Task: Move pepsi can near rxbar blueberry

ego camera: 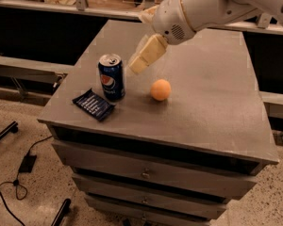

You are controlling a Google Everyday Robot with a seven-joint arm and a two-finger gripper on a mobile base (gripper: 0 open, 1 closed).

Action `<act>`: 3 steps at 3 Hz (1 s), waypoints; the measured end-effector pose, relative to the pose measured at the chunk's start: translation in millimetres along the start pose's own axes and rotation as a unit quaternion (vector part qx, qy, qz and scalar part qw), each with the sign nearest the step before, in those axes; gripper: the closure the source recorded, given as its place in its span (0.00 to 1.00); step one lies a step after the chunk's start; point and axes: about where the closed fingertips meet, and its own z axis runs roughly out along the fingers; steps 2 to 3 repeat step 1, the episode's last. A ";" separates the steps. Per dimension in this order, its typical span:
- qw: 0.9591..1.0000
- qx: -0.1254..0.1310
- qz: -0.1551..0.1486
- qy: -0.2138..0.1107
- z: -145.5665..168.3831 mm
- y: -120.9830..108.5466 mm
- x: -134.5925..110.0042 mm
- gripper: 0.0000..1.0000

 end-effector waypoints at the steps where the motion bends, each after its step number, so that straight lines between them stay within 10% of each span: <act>1: 1.000 -0.001 0.001 0.001 1.7 0.4 -0.7 0.00; 3: 1.000 -0.001 0.001 0.001 1.7 0.4 -0.7 0.00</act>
Offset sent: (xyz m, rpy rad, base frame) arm 0.0000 0.0000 0.0000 0.0000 0.0000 0.0000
